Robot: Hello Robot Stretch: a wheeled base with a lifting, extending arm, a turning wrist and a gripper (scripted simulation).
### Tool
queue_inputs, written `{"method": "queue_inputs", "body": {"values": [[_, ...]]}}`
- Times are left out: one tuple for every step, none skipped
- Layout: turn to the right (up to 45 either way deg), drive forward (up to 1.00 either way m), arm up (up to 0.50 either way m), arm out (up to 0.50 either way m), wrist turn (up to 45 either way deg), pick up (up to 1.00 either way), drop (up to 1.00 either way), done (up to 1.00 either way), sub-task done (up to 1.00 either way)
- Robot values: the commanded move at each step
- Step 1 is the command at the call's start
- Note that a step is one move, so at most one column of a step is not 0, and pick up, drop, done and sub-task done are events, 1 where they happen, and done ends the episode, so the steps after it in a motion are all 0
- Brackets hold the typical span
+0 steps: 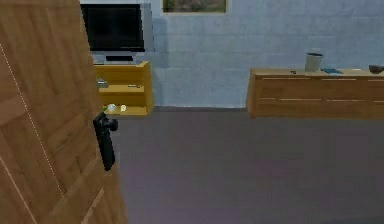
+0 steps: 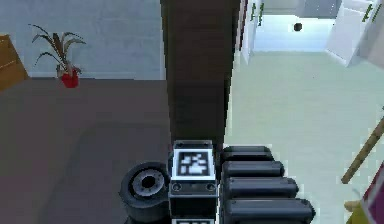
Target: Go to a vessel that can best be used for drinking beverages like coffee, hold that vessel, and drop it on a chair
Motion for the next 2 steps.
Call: {"method": "queue_inputs", "body": {"values": [[0.0,0.15,0.00,0.00,0.0,0.00,0.00,0.00,0.00],[21.0,0.00,0.00,0.00,0.0,0.00,0.00,0.00,0.00]]}}
